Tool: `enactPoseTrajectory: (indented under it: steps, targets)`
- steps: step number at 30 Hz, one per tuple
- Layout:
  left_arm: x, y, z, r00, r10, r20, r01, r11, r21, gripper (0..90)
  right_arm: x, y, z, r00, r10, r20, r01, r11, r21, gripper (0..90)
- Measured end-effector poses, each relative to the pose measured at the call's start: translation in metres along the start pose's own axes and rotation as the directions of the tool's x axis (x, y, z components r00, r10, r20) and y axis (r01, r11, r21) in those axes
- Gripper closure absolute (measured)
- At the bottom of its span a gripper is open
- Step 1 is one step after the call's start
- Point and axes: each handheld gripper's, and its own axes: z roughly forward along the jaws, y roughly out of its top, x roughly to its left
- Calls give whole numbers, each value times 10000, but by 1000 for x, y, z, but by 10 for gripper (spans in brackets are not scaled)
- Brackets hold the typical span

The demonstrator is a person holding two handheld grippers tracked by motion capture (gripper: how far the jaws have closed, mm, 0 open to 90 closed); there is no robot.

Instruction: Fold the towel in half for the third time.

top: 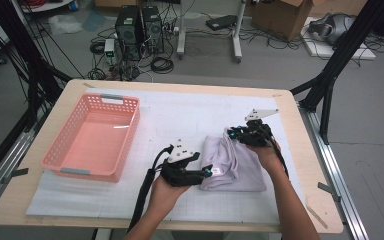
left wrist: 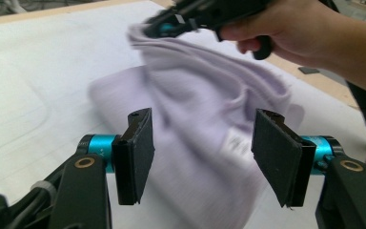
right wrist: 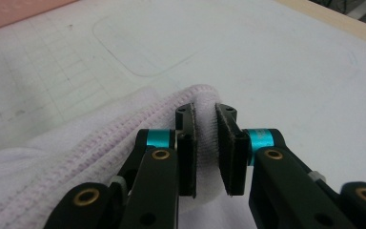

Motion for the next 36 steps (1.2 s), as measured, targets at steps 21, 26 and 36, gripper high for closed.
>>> enactPoseTrajectory:
  steps: [21, 26, 36]
  targets:
    - [48, -50, -43, 9971, -560, -507, 535, 9973, -506, 382, 24, -67, -88, 9737, 1214, 1929, -1167, 9925, -360, 464]
    - [49, -53, -48, 9969, -498, -611, 463, 9973, -573, 382, 44, -90, -85, 9833, 1364, 1205, -1358, 9906, -130, 507]
    - [52, -58, -49, 9963, -453, -728, 392, 9959, -820, 383, 49, -103, -81, 9849, 1632, 582, -1638, 9865, 49, 851]
